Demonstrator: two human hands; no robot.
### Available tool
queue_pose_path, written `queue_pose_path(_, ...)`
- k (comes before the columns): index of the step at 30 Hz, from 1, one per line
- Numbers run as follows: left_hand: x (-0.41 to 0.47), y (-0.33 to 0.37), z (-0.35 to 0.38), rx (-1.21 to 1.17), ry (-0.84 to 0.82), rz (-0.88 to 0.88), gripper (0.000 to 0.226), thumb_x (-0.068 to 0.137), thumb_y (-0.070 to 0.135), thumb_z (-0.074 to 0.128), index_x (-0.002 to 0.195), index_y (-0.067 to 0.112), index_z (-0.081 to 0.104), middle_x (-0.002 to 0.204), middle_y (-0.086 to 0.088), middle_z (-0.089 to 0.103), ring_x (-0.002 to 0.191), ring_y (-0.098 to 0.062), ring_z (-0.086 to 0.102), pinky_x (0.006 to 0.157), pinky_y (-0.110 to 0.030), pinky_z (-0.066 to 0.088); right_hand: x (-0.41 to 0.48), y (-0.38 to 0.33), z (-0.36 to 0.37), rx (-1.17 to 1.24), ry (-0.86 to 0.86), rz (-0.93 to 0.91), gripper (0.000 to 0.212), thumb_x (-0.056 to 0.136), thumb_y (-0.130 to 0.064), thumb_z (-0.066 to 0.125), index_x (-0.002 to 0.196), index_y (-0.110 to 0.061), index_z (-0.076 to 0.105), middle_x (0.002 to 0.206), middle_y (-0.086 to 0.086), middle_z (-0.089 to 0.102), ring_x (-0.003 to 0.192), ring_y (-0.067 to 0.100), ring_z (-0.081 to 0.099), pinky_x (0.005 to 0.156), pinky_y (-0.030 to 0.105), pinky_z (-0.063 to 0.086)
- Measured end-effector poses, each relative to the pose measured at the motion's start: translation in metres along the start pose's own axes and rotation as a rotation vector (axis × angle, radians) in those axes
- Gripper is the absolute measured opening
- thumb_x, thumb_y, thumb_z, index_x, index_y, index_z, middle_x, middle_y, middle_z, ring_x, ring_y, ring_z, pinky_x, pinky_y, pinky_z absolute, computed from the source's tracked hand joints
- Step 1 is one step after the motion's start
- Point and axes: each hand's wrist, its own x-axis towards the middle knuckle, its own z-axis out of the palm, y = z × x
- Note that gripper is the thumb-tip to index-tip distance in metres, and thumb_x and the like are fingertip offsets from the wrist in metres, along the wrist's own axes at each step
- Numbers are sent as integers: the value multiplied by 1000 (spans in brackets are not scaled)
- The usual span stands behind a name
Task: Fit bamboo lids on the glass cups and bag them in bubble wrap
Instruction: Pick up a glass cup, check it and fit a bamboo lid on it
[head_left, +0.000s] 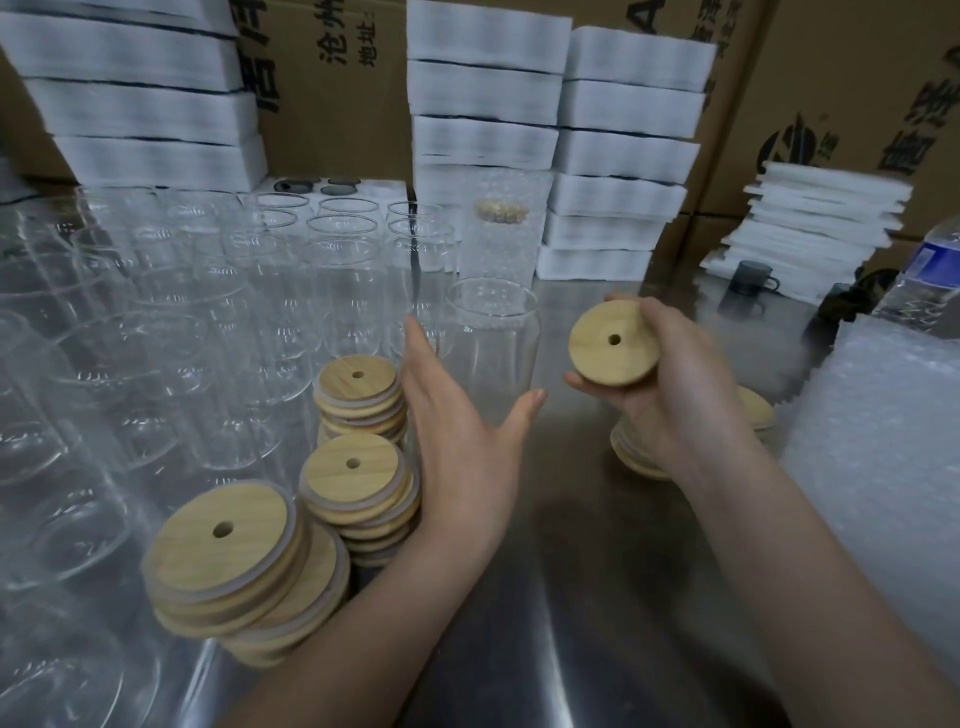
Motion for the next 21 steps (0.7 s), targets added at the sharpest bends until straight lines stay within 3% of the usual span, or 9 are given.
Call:
queue_pose_path(4,-6,7,-4,115,51,214,99,83,15,73,154,8,4,160,-12,4,146,-8,2,118,-18,4,0,3,-3,32,-94,66,8,97,-12,59,102,-10,65,114,19,63,96,31,70,62,39,60)
queue_pose_path(8,-17,17,-7,138,87,554,76,80,2,64,146,-3,25,152,-25,23,145,-27,21,119,-23,14,0,4,-6,-7,-140,38,41,79,16,66,109,-10,58,111,23,65,78,27,75,63,29,59)
queue_pose_path(10,-23,20,-5,118,35,631,69,79,-1,61,142,-4,34,147,-25,34,141,-29,32,118,-24,20,-1,5,-5,-49,-164,10,51,71,20,69,109,-13,57,106,19,66,73,22,74,62,27,59)
queue_pose_path(15,-33,20,1,58,-144,533,57,81,-2,61,136,-3,47,138,-17,50,131,-25,47,111,-34,38,-2,5,-6,-146,-242,-40,50,71,6,77,112,-13,57,69,0,73,63,16,71,50,22,53)
queue_pose_path(21,-29,13,2,-32,-205,366,55,86,1,65,138,4,47,134,-7,53,125,-15,52,102,-32,45,-6,10,-3,-221,-240,-78,30,79,-21,77,104,-14,62,74,9,71,60,24,69,37,22,41)
